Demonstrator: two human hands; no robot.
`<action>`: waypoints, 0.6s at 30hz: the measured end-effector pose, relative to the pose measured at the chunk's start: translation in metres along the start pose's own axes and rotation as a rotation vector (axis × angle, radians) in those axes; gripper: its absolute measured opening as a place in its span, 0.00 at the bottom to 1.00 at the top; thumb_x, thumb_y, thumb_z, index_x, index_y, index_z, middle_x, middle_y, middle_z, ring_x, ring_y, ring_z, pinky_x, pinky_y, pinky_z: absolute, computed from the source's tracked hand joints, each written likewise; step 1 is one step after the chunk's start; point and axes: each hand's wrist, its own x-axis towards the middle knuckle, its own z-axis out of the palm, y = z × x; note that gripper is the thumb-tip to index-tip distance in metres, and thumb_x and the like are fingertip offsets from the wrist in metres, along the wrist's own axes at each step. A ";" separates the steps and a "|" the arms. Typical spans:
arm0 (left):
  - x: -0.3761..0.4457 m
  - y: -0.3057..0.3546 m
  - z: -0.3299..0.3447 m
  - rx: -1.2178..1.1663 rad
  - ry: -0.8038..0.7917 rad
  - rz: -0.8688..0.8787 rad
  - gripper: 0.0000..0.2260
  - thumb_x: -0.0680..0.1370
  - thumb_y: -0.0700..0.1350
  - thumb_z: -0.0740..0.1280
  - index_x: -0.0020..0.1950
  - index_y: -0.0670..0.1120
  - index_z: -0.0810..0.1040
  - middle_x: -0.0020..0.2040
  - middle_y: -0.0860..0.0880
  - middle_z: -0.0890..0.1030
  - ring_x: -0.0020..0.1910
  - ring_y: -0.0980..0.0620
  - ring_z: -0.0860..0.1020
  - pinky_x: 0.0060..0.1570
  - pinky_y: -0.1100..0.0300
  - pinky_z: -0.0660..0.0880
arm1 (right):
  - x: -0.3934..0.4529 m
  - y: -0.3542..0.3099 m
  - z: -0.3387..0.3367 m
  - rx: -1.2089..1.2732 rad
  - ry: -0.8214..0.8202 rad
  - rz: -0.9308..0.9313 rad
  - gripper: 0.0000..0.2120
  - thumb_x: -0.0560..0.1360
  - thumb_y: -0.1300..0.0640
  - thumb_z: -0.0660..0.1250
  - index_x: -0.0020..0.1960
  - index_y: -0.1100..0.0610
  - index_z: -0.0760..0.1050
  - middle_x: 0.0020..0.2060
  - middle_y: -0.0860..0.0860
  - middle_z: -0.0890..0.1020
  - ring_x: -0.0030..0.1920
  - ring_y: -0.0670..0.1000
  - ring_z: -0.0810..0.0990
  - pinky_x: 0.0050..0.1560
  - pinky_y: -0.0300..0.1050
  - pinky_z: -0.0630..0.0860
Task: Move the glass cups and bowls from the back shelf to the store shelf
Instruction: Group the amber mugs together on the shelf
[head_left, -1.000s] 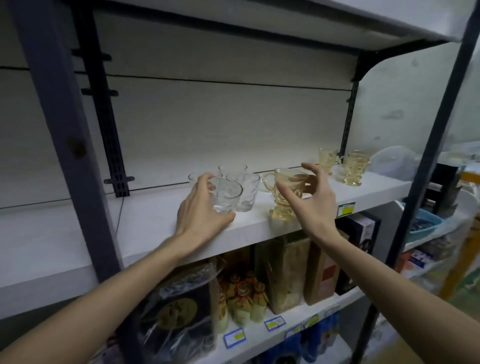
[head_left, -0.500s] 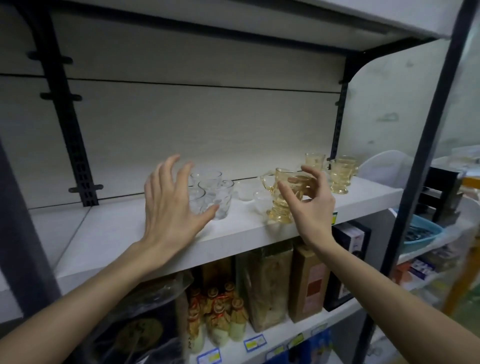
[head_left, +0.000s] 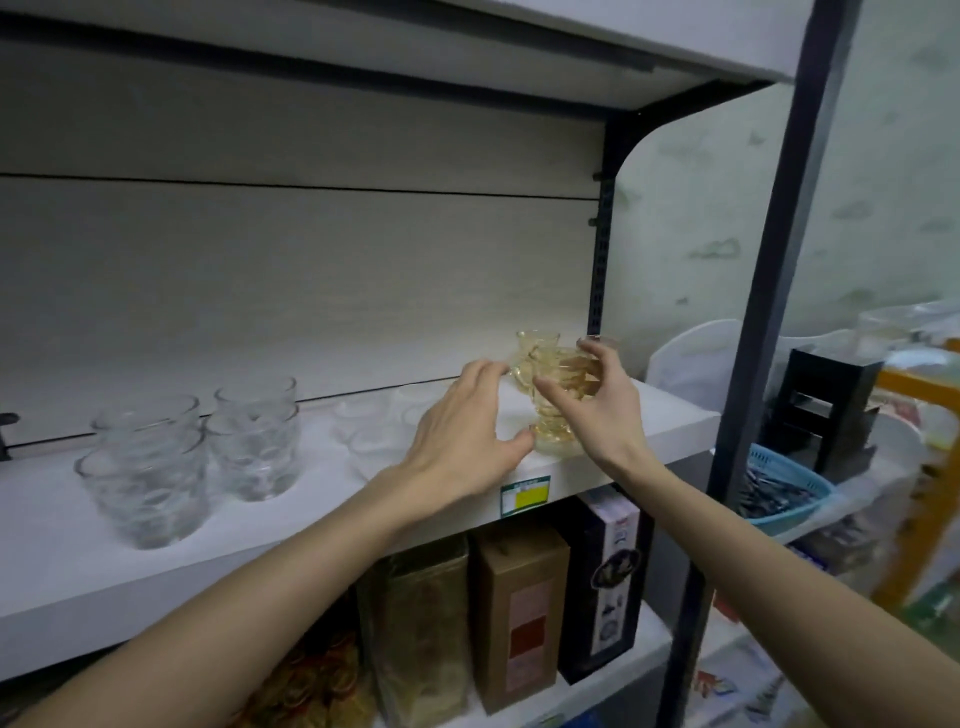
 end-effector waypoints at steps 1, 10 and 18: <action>0.008 -0.001 0.009 -0.019 -0.015 -0.038 0.34 0.77 0.57 0.69 0.79 0.48 0.61 0.78 0.51 0.63 0.74 0.50 0.68 0.64 0.54 0.70 | 0.008 0.007 0.001 0.001 -0.054 0.003 0.37 0.71 0.44 0.78 0.74 0.52 0.68 0.66 0.49 0.78 0.63 0.47 0.78 0.69 0.48 0.74; 0.051 -0.008 0.049 -0.078 -0.048 -0.223 0.38 0.76 0.50 0.71 0.82 0.48 0.57 0.81 0.50 0.60 0.78 0.49 0.62 0.73 0.54 0.63 | 0.039 0.035 -0.018 -0.430 -0.294 -0.322 0.41 0.73 0.28 0.63 0.78 0.48 0.63 0.60 0.47 0.82 0.55 0.50 0.81 0.55 0.50 0.78; 0.063 -0.004 0.052 -0.052 -0.066 -0.221 0.42 0.72 0.61 0.74 0.81 0.52 0.60 0.79 0.54 0.66 0.75 0.52 0.68 0.71 0.51 0.68 | 0.107 0.048 -0.050 -0.558 -0.362 -0.406 0.37 0.69 0.46 0.63 0.77 0.53 0.67 0.74 0.52 0.72 0.77 0.55 0.64 0.77 0.54 0.62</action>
